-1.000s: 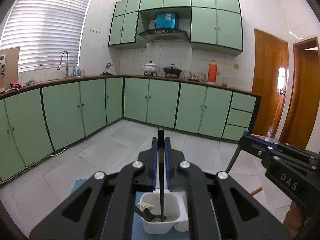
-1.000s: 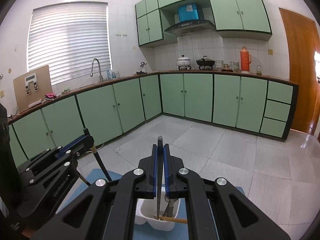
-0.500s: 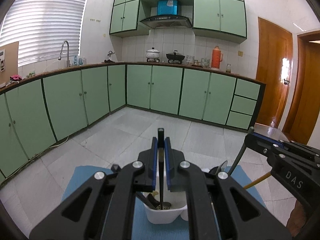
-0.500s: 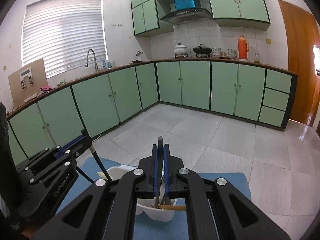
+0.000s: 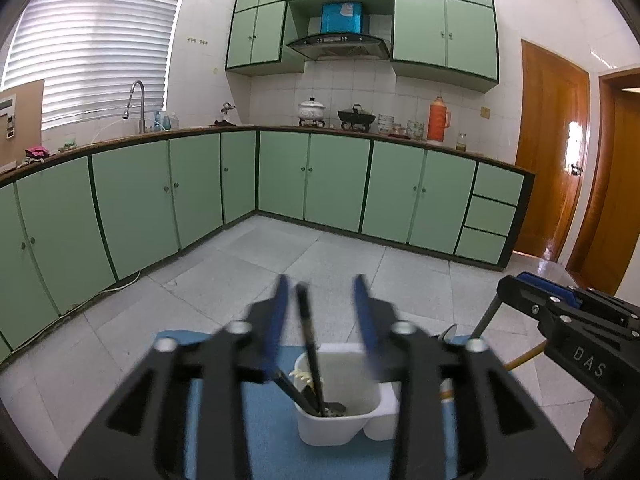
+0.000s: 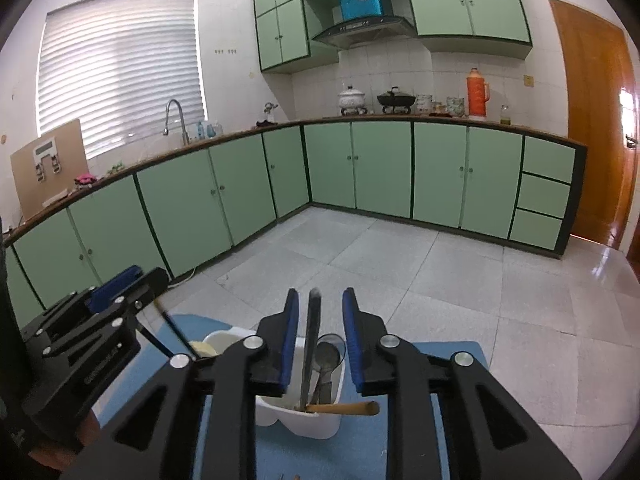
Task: Organize utensils
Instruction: 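Lower both chopsticks into the holder and open both tools, then withdraw both tools back over the last two chopsticks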
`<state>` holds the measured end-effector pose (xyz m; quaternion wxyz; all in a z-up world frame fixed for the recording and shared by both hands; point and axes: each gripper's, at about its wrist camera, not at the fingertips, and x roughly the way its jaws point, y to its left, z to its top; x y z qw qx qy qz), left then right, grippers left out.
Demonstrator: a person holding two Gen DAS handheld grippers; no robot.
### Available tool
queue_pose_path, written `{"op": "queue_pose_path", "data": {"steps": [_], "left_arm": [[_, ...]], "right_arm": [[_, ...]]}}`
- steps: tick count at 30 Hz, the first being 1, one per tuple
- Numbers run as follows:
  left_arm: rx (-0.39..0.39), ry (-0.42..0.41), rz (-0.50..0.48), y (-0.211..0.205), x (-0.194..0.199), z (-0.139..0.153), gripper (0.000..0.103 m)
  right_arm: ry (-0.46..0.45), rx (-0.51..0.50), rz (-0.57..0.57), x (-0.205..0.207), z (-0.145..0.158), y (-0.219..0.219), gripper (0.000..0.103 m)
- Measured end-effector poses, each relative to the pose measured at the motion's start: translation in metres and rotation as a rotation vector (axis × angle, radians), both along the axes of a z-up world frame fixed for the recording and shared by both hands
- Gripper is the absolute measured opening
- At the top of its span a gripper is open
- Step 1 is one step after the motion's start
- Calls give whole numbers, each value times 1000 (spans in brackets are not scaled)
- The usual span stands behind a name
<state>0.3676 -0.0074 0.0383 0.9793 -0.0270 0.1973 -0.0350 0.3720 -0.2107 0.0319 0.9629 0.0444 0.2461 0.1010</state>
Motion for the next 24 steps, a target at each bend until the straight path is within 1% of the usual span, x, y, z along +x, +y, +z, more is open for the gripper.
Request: {"op": "queue_pose_path", "data": {"steps": [4, 5, 6, 7, 9, 11, 14, 16, 22, 24], "left_arm": [[-13, -14, 1, 2, -2, 7, 47], [-14, -22, 3, 3, -4, 9, 49], [-15, -29, 4, 4, -6, 11, 55], [-17, -35, 6, 5, -7, 13, 59], [-23, -51, 6, 6, -11, 18, 61], [-29, -64, 5, 7, -15, 22, 63], [-43, -89, 4, 9, -22, 31, 68], [-43, -112, 3, 10, -28, 37, 75], [-18, -182, 1, 9, -61, 54, 86], [-6, -198, 4, 9, -73, 56, 89]], "right_arm": [[-15, 7, -16, -3, 4, -6, 30], [-19, 11, -19, -4, 5, -8, 34], [-26, 14, -26, -6, 7, -10, 40], [-34, 17, -32, -8, 8, -12, 42], [-50, 23, -47, -13, 10, -16, 48], [-60, 29, -51, -16, 13, -19, 50], [-83, 31, -63, -25, 18, -25, 58], [-97, 34, -69, -31, 21, -28, 62], [-148, 44, -70, -63, 30, -34, 69], [-160, 43, -69, -75, 31, -35, 75]]}}
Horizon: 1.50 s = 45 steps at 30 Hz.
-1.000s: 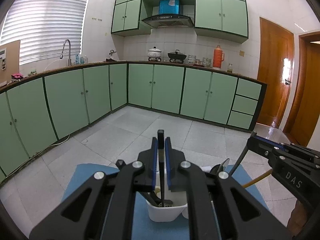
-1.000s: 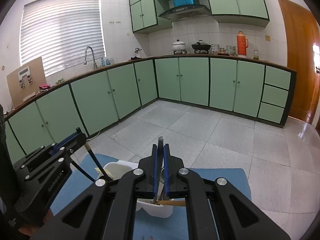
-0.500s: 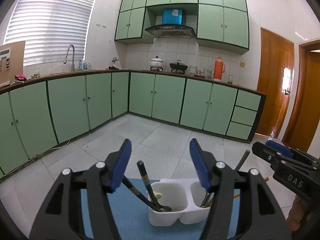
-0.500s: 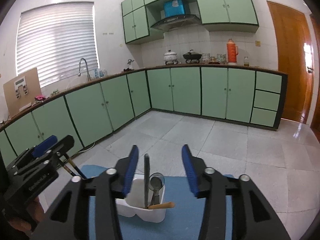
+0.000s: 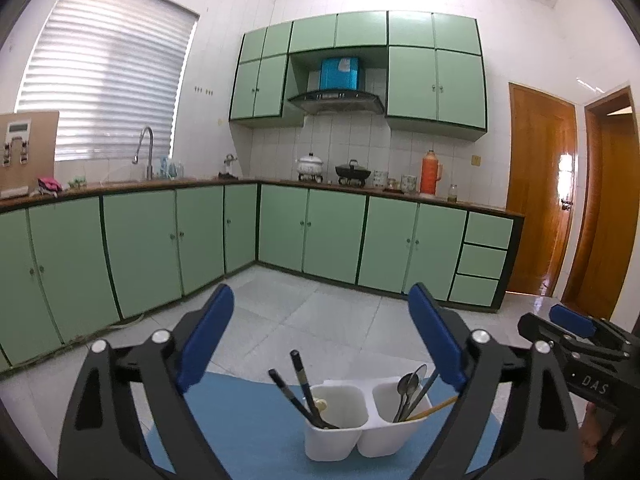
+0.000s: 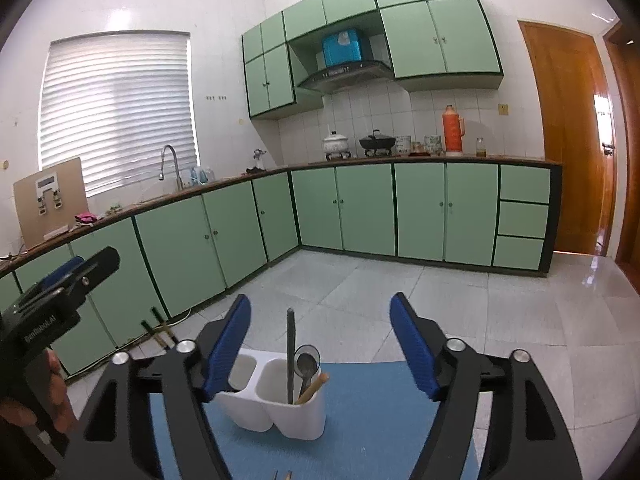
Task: Organize utensils
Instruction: 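Withdraw both tools back over the last two chopsticks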
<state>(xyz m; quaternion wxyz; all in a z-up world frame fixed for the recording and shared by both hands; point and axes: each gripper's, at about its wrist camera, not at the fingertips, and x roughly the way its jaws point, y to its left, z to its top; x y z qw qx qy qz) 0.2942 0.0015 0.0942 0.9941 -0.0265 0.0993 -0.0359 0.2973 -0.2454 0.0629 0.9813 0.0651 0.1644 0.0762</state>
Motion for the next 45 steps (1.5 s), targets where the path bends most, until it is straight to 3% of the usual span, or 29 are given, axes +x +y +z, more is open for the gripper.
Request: {"op": "queue_pose_path", "data": {"steps": [8, 21, 36, 45], "left_arm": [[2, -15, 6, 6, -48, -6, 96], [25, 98, -1, 12, -114, -55, 98], [86, 333, 1, 11, -163, -153, 98], [95, 414, -12, 7, -184, -189, 98]], "right_arm": [[-30, 12, -11, -50, -6, -7, 97], [57, -6, 21, -115, -41, 5, 97], [245, -27, 14, -178, -132, 24, 97], [329, -46, 18, -198, -173, 34, 83]]}}
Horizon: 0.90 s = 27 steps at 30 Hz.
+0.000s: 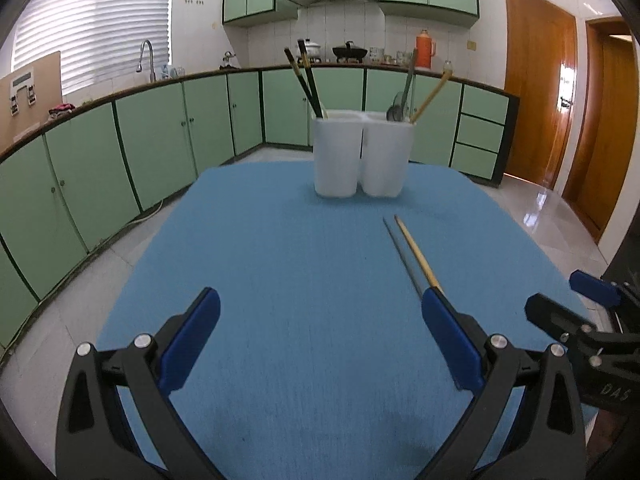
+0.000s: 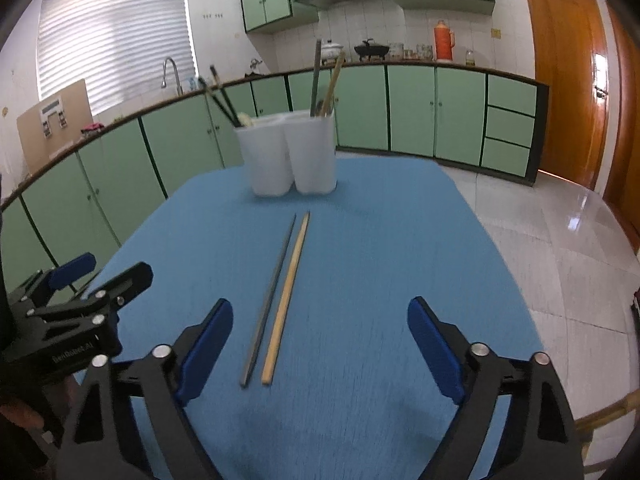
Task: Organize utensils
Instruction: 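Withdraw both tools back over the last two chopsticks, then close right tool on the light wooden chopstick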
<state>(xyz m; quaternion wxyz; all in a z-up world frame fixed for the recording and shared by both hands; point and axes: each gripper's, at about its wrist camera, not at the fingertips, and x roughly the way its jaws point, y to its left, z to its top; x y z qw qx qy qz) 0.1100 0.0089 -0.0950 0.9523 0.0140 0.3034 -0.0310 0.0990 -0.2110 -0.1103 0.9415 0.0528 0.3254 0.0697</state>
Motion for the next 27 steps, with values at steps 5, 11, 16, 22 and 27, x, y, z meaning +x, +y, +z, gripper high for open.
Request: {"op": "queue_pose_path", "data": {"steps": [5, 11, 16, 22, 27], "left_arm": [[-7, 18, 3, 1, -6, -8, 98], [-10, 39, 5, 1, -11, -15, 98], [-15, 53, 12, 3, -13, -19, 98], [-24, 63, 14, 4, -14, -24, 98], [-31, 67, 15, 3, -14, -25, 98]], "right_arm": [[32, 1, 6, -8, -15, 2, 76], [61, 2, 29, -14, -27, 6, 57], [85, -11, 63, -17, -37, 17, 36], [92, -34, 93, -19, -45, 30, 24], [92, -58, 116, -19, -50, 39, 18]]}}
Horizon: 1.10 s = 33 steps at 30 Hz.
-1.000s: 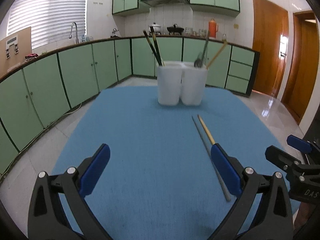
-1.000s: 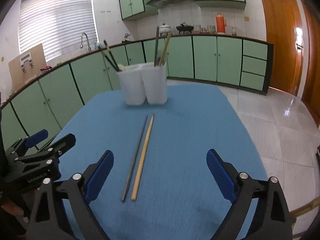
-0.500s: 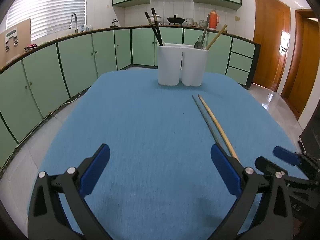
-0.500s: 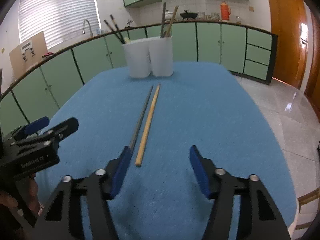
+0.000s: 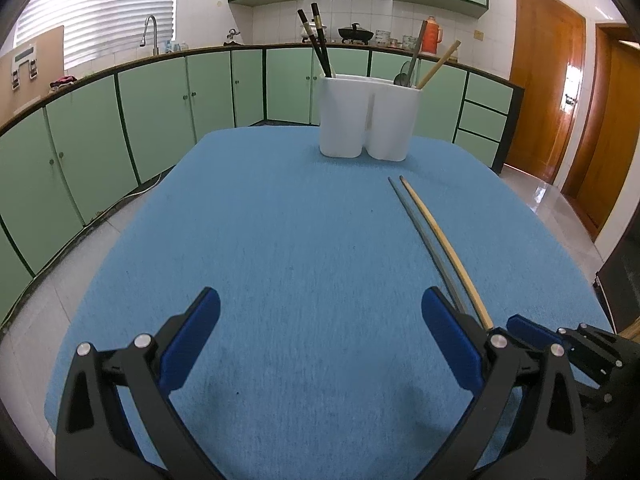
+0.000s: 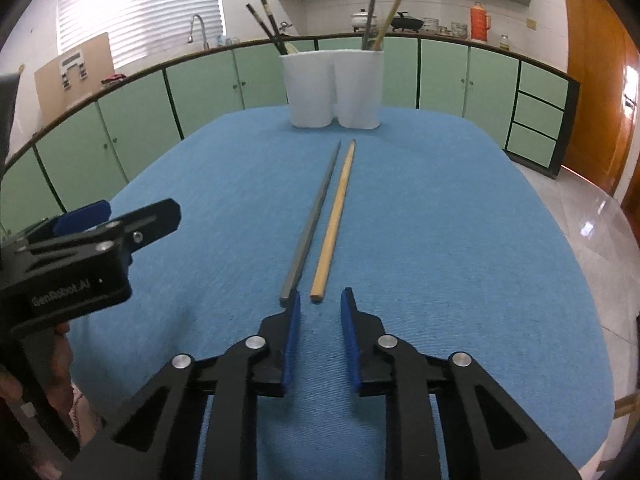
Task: Organize utensils
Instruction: 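Close right tool on the light wooden chopstick, then lift wooden chopstick with right tool while left tool closes on grey chopstick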
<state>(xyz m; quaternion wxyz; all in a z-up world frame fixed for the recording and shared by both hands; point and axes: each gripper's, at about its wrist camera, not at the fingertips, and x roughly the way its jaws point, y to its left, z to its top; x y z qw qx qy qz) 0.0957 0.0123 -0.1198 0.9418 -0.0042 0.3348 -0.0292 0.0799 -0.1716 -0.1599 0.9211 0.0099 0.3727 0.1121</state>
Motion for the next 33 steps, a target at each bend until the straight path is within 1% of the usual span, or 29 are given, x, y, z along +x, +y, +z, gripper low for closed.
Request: {"op": "queue_pose_path", "data": {"steps": [3, 9, 13, 15, 18, 22, 26, 28, 33], "left_arm": [[-3, 5, 2, 1, 1, -2, 98], [-11, 12, 4, 1, 3, -3, 98], [-12, 14, 4, 0, 3, -4, 98], [-13, 13, 4, -1, 2, -4, 98], [-12, 13, 2, -2, 2, -4, 98], [-14, 10, -4, -5, 0, -3, 98], [-17, 9, -17, -10, -1, -2, 98], [-24, 8, -25, -14, -2, -2, 98], [-49, 20, -48, -28, -3, -6, 97]], "right_arm": [[3, -1, 0, 2, -3, 1, 15], [-13, -1, -13, 5, -6, 2, 15], [-34, -5, -27, 6, -8, 4, 13], [-48, -10, -39, 6, -9, 5, 10], [-73, -32, -45, 3, -11, 8, 8], [-75, -14, -45, 4, -11, 5, 8], [-70, 8, -63, 3, -6, -4, 7], [-78, 19, -92, 1, -2, -15, 7], [-52, 43, -166, -2, 1, -45, 7]]}}
